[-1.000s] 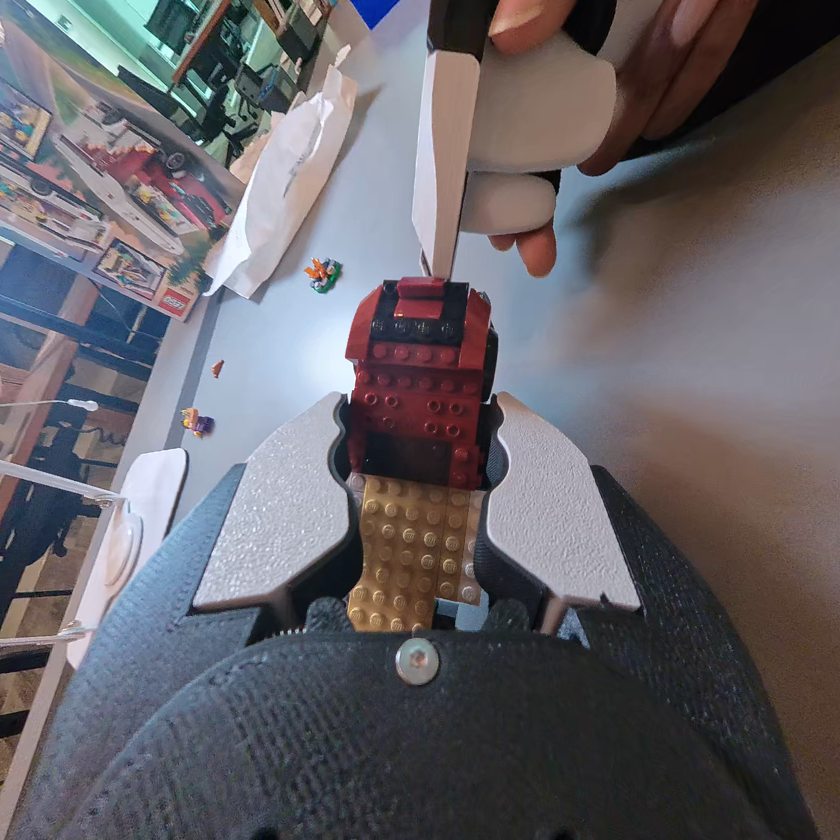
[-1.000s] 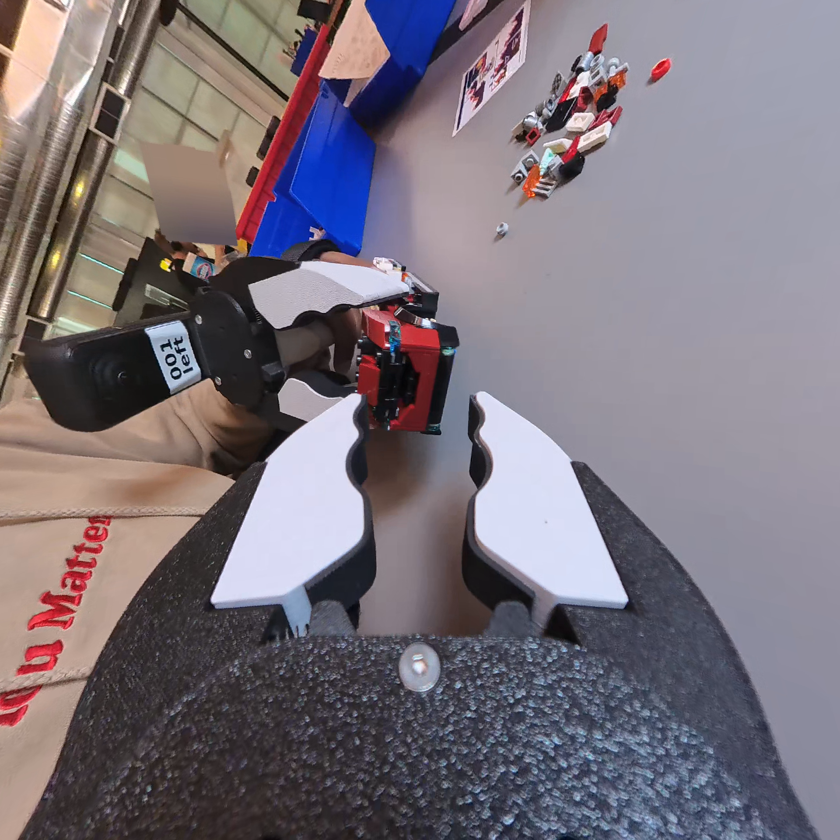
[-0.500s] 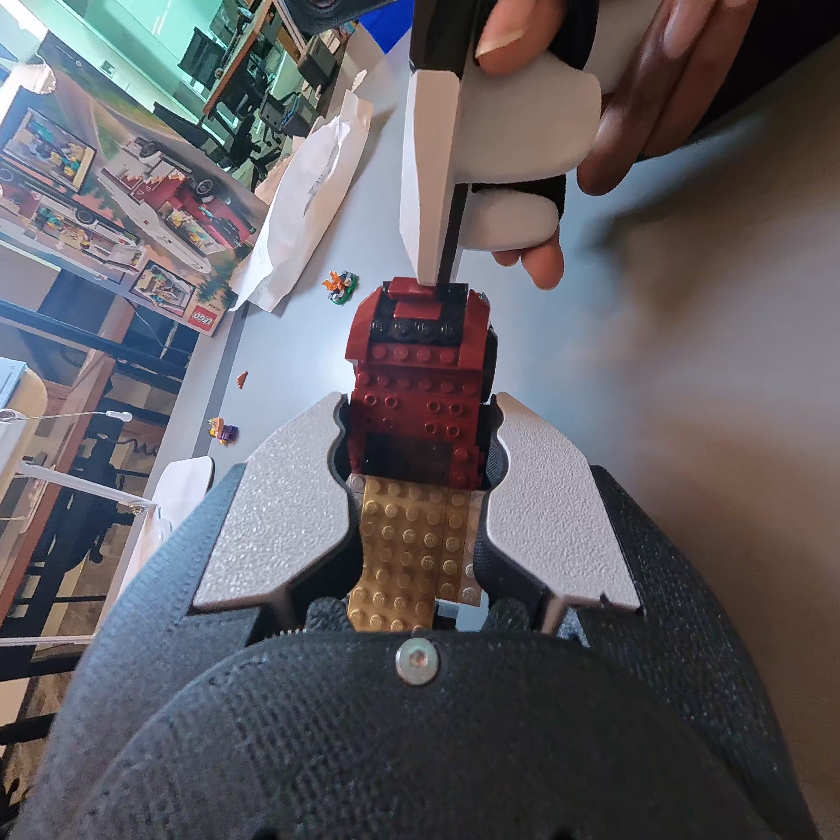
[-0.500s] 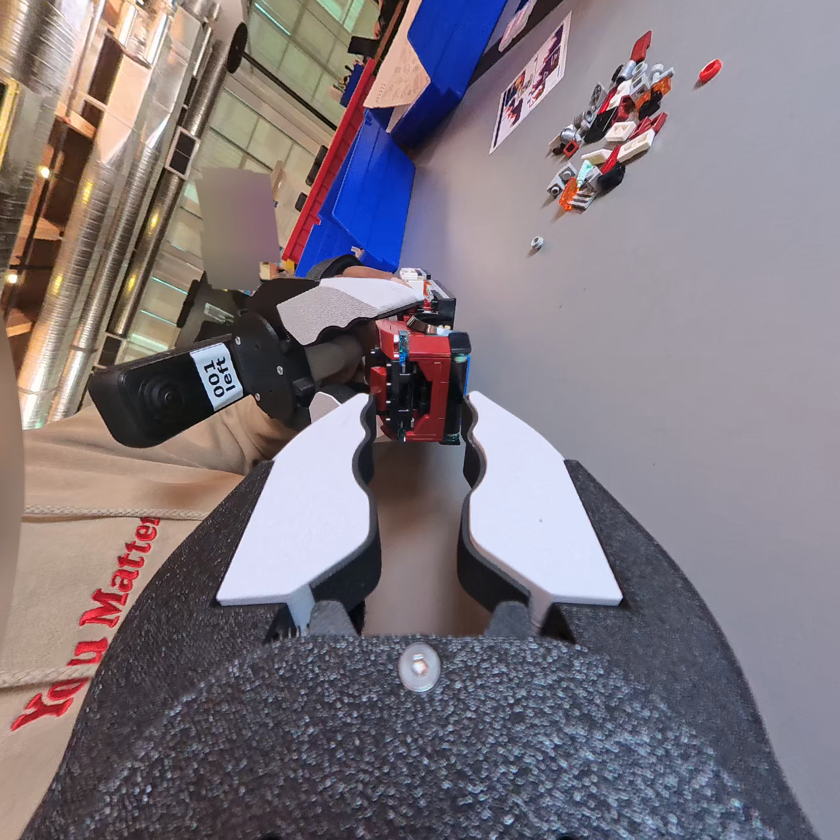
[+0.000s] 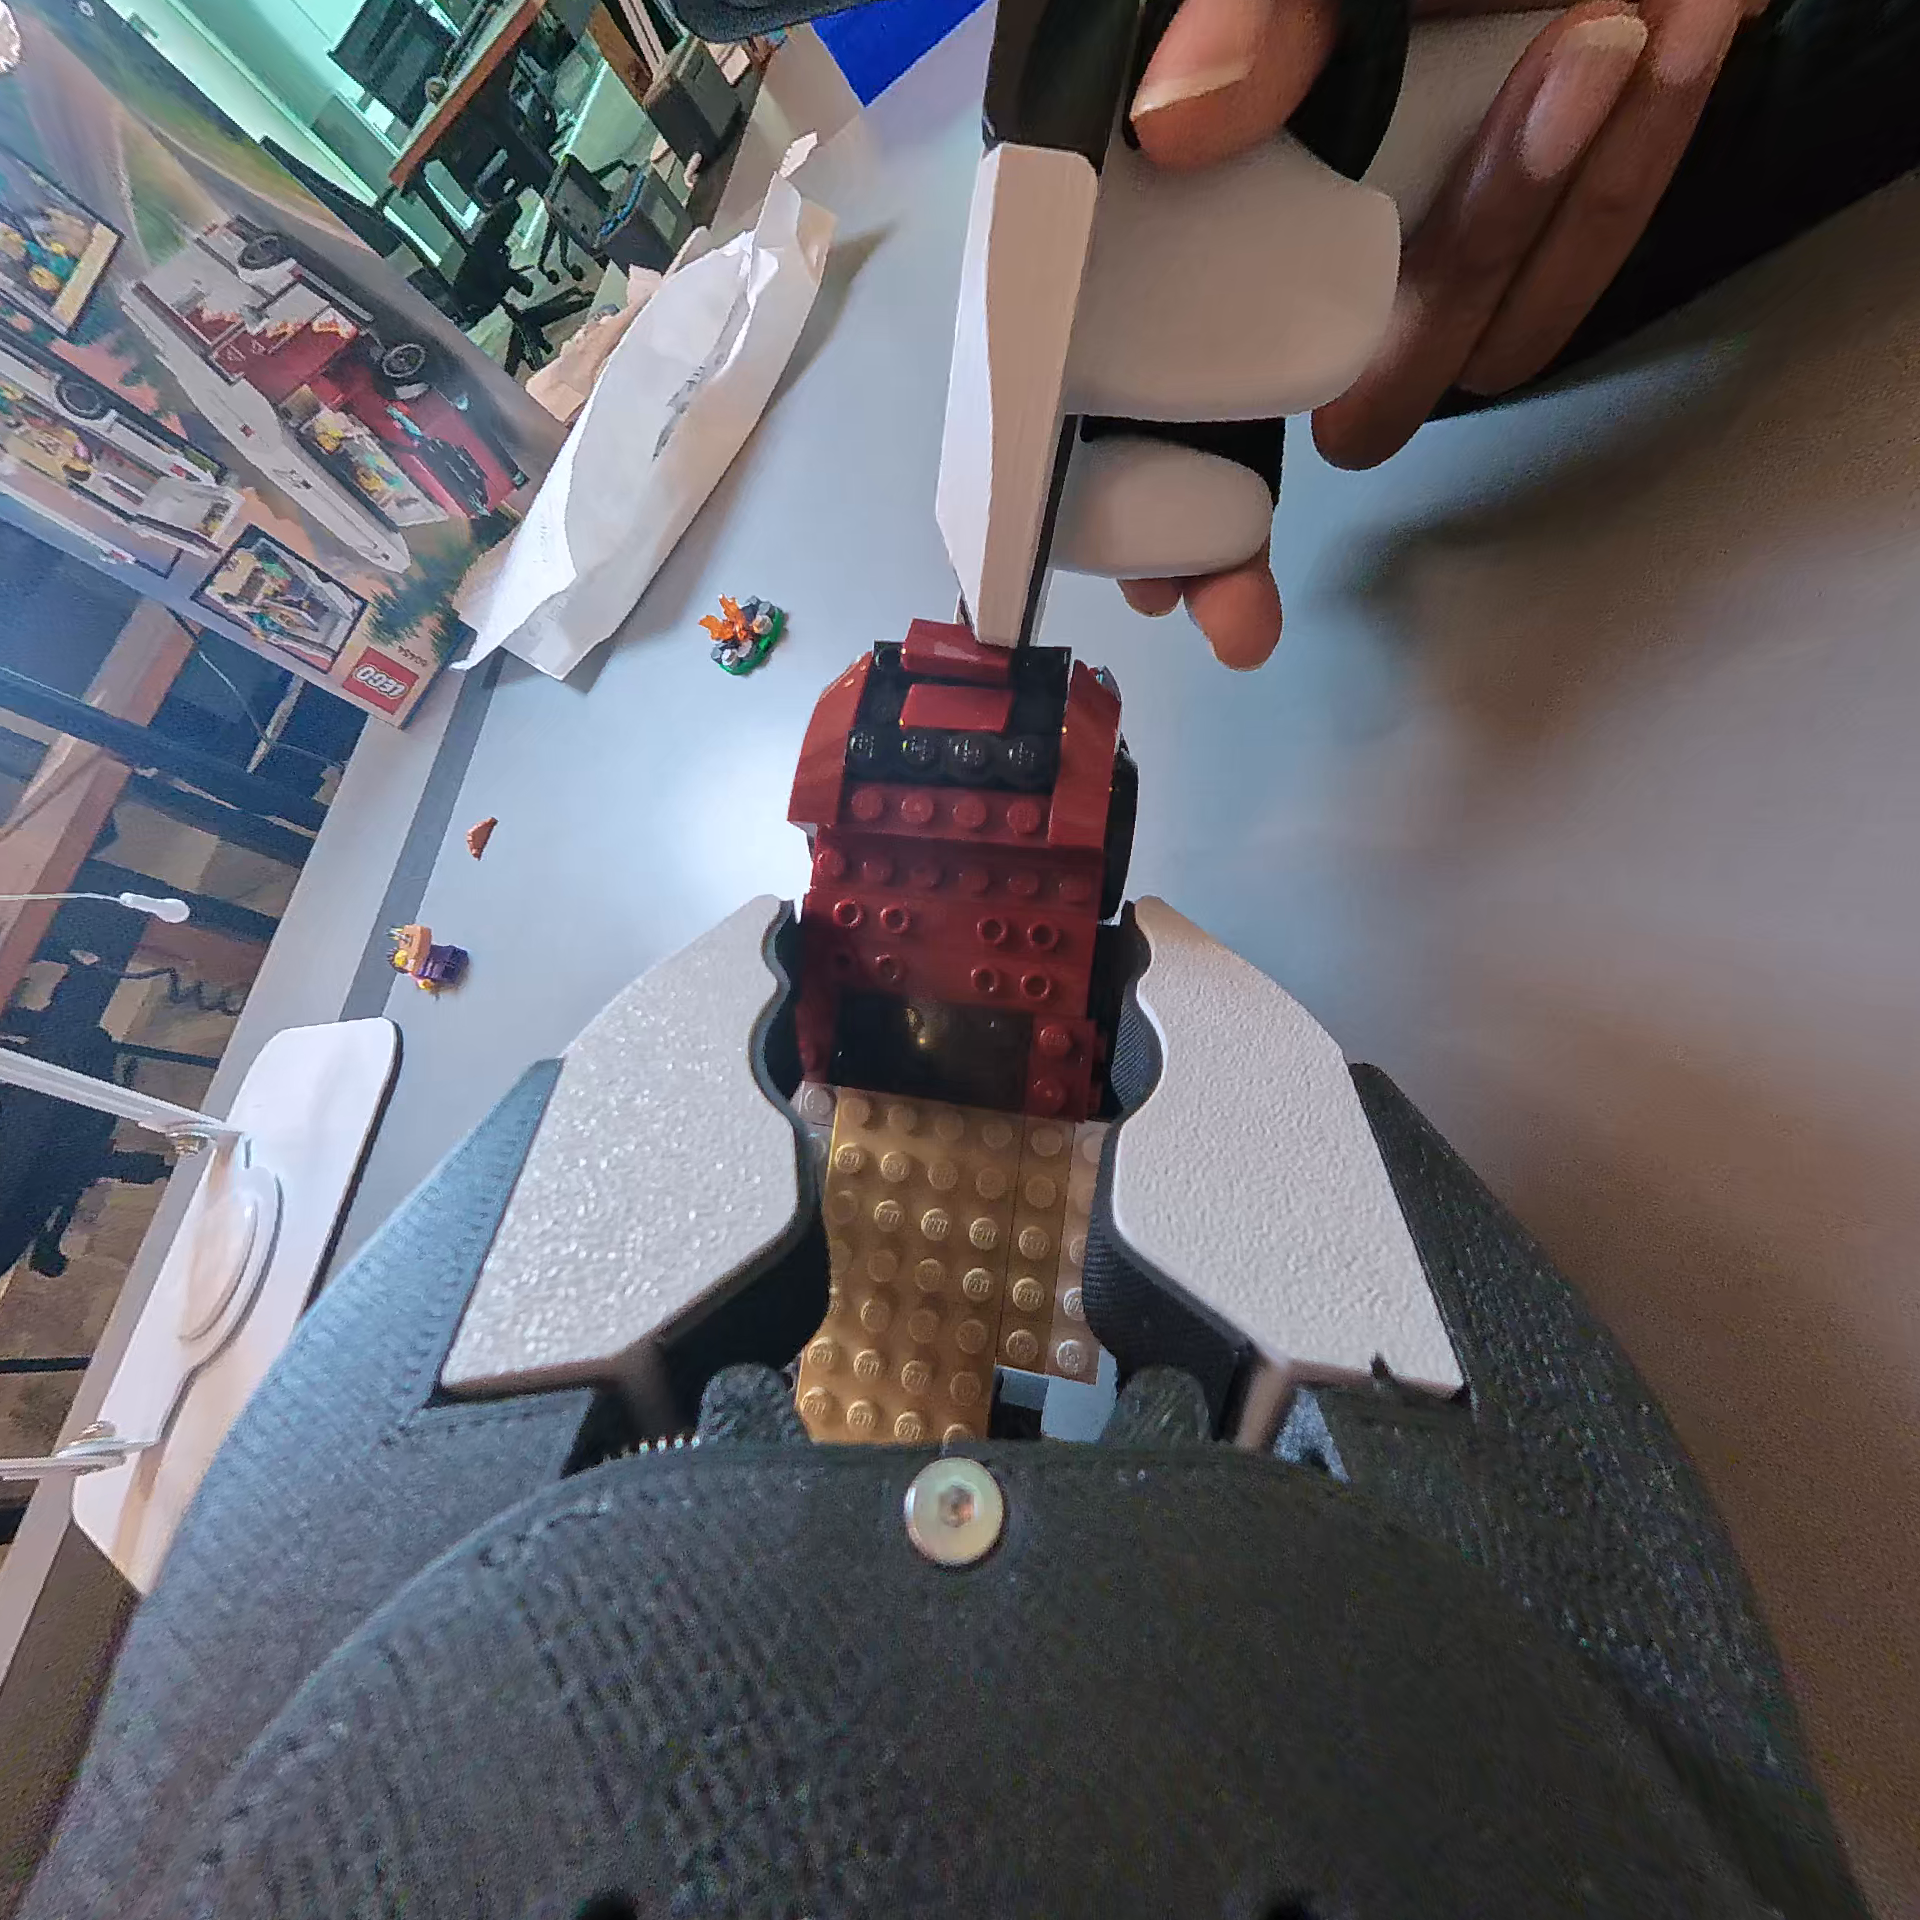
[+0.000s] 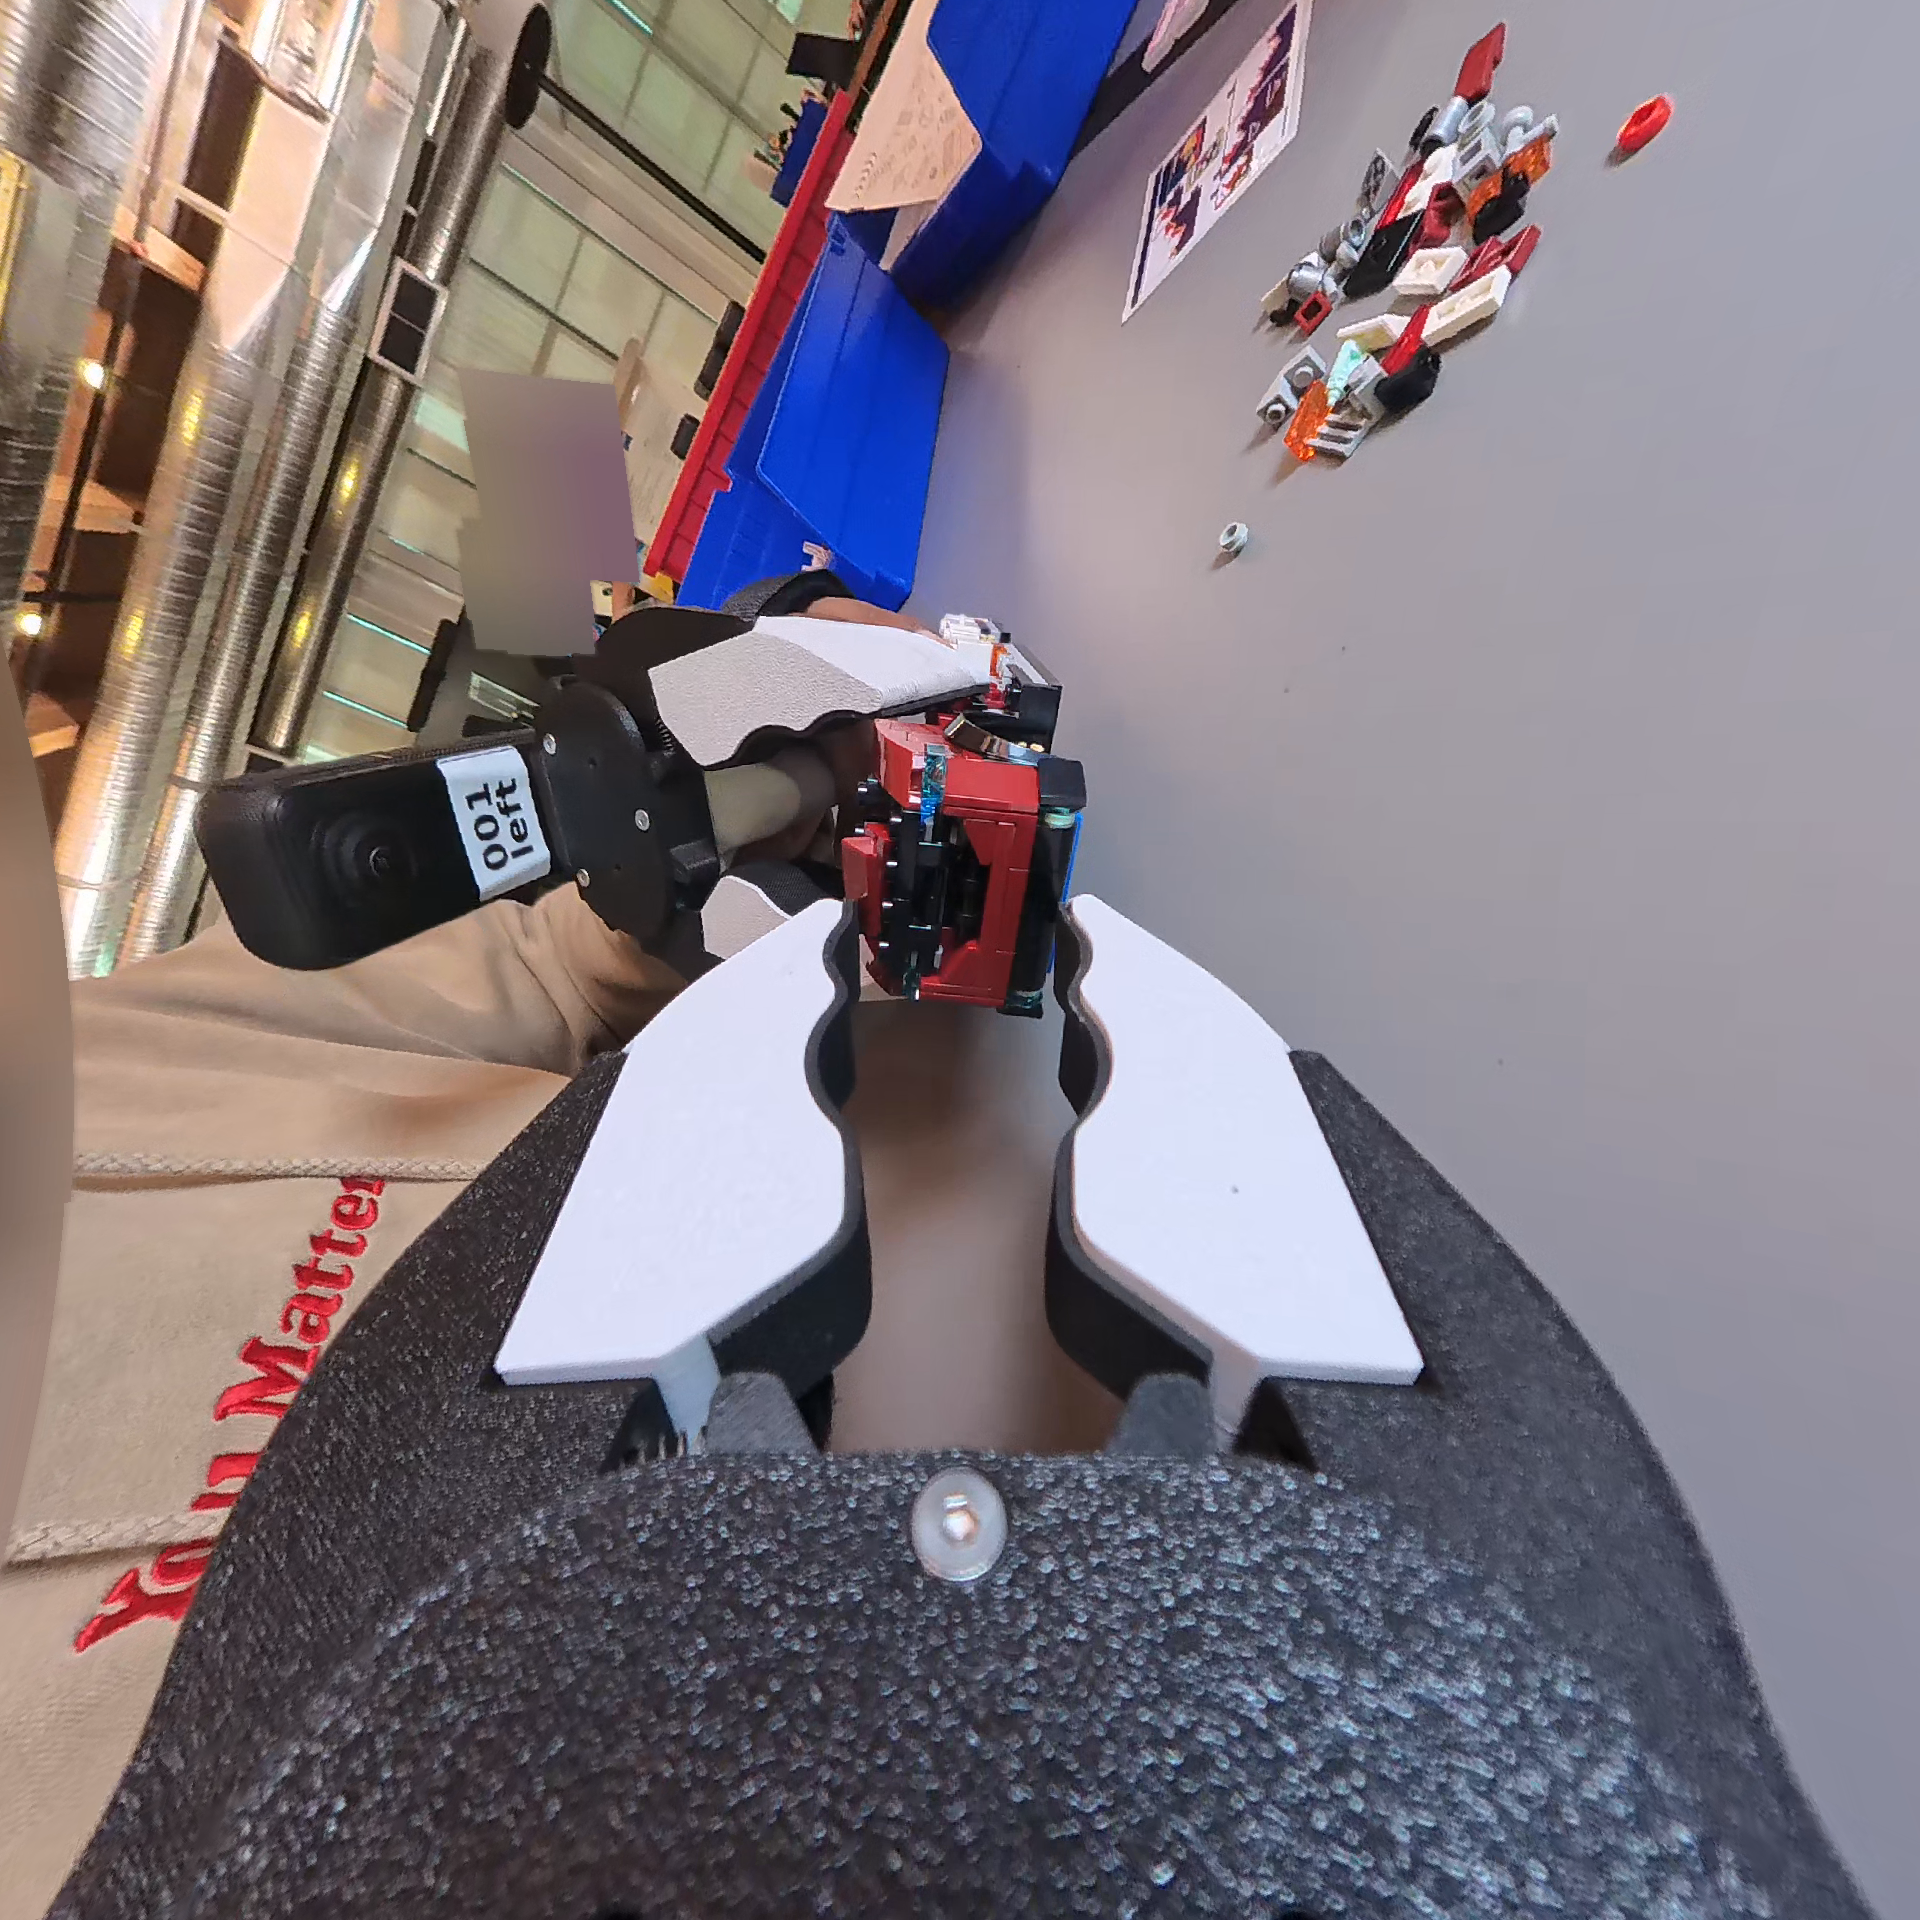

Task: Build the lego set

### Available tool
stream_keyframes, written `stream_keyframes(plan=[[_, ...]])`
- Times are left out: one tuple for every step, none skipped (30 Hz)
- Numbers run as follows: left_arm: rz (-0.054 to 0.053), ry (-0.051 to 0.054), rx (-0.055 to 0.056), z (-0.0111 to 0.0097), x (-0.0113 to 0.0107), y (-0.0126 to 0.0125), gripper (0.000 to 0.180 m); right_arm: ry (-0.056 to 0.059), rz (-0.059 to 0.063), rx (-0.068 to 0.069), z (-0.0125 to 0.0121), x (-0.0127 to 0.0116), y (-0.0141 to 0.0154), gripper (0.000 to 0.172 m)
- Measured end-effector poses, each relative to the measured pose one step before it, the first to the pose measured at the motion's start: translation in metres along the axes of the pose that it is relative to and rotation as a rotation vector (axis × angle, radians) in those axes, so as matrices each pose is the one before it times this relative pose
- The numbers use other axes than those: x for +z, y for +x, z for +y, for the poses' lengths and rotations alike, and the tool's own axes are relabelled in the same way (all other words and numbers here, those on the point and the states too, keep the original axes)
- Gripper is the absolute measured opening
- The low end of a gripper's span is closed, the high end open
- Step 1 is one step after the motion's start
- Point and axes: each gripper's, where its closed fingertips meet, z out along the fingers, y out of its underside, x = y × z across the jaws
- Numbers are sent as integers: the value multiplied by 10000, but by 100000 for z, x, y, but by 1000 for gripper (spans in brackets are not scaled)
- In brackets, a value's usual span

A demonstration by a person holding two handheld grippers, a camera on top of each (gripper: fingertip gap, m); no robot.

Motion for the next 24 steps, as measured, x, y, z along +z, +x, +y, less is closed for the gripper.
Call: stream_keyframes(plan=[[39,6,-69,-8,-24,10,58,-21,-7,65,-19,6,-20,36],[50,-12,-61,12,-12,20,58,-36,6,59,9,13,-9,36],[51,-14,-70,18,2,27,58,-37,19,47,5,19,6,36],[36,8,-68,-2,-2,11,58,-9,1,46,-19,15,-30,36],[37,6,-65,0,-16,1,58,-5,-30,81,-26,17,-58,37],[24,0,-44,-4,-10,-4,58,-4,-23,78,-38,13,-64,38],[12,19,-40,-31,-18,2,58,10,-7,59,-62,2,-33,38],[7,22,-41,-35,-16,-5,58,8,-7,43,-52,13,-53,39],[25,11,-40,-17,-27,-5,58,1,-7,32,-38,20,-40,39],[23,10,-41,-8,-23,-3,58,0,0,21,-28,8,-25,39],[10,5,-31,1,-3,-13,58,3,3,14,-17,30,-17,39],[19,-14,-36,29,1,1,58,2,12,17,-2,20,-2,39],[17,-6,-27,12,-15,2,58,11,3,12,-9,29,-2,40],[23,-7,-42,19,-7,3,58,22,-12,27,-14,22,-9,40],[22,-3,-37,13,-4,-2,58,31,-20,32,-29,22,-7,40],[25,-8,-31,6,15,18,58,43,-36,25,-38,14,-47,42],[11,-12,-17,14,8,12,58,26,-19,-1,-16,-14,-25,43],[8,-10,3,6,8,26,58,32,13,-33,-9,-37,12,44],[0,-14,6,13,17,20,58,36,47,-43,-6,-32,35,46],[-32,-11,7,15,12,-25,58,-12,52,-52,75,-2,21,48],[-9,-11,14,-4,6,16,58,-58,93,-69,165,61,67,51],[-19,27,17,-44,1,-2,58,-32,122,-85,129,98,108,53],[-29,35,9,-77,-8,-23,58,19,52,-38,44,97,66,53],[-9,25,29,-70,-24,5,58,54,-103,45,-30,86,-109,53]])
